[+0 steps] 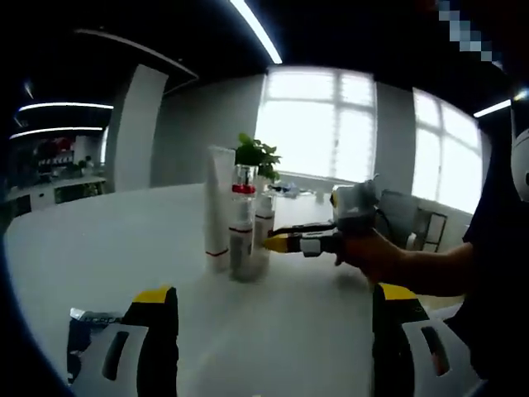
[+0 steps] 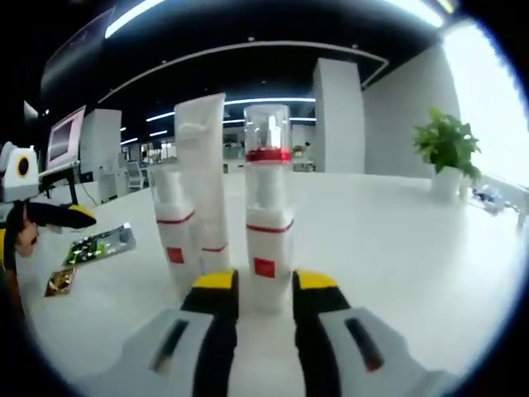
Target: Arrange the skincare products in the storage area until every visible bottle or jar stands upright without overlapping.
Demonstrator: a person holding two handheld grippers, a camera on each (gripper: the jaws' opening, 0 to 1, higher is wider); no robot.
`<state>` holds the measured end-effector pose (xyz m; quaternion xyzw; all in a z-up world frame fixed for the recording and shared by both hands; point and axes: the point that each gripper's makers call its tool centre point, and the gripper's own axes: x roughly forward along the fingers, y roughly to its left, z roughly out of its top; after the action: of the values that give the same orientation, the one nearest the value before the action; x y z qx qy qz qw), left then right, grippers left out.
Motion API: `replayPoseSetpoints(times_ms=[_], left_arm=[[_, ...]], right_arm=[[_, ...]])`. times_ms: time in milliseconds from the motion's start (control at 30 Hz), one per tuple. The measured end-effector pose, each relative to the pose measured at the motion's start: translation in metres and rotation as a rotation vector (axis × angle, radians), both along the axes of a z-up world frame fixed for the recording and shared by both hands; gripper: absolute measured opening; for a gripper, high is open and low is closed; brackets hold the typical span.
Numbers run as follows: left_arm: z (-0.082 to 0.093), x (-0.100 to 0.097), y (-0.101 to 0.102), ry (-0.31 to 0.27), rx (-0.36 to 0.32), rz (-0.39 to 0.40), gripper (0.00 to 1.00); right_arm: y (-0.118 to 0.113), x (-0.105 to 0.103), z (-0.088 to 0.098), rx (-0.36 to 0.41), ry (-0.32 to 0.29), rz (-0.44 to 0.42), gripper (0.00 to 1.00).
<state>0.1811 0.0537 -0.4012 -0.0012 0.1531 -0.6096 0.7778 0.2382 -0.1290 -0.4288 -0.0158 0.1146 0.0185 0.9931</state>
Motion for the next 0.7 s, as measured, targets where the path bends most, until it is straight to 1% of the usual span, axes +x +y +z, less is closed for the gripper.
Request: replayPoseSetpoints(times_ms=[67,300,367,467,700], left_arm=[[0.000,-0.001,0.001,-0.009,0.000,0.000,1.00],[-0.005,-0.006,0.005,0.006,0.016,-0.011,1.00],[-0.007,-0.008,0.005,0.016,0.022,-0.017,1.00],[-0.010,-0.009,0.007,0.024,0.032,-0.019,1.00],[-0.012,-0.009,0.010,0.044,0.028,-0.018,1.00]], right_arm=[[0.001,0.003,0.000,-0.007,-0.003,-0.002,0.26],[0.000,0.010,-0.005,-0.006,-0.001,-0.019,0.25],[0.000,0.011,-0.005,-0.008,-0.002,-0.022,0.24],[-0.001,0.011,-0.005,-0.015,-0.002,-0.023,0.20],[-0.001,0.011,-0.005,-0.012,-0.008,-0.024,0.20]])
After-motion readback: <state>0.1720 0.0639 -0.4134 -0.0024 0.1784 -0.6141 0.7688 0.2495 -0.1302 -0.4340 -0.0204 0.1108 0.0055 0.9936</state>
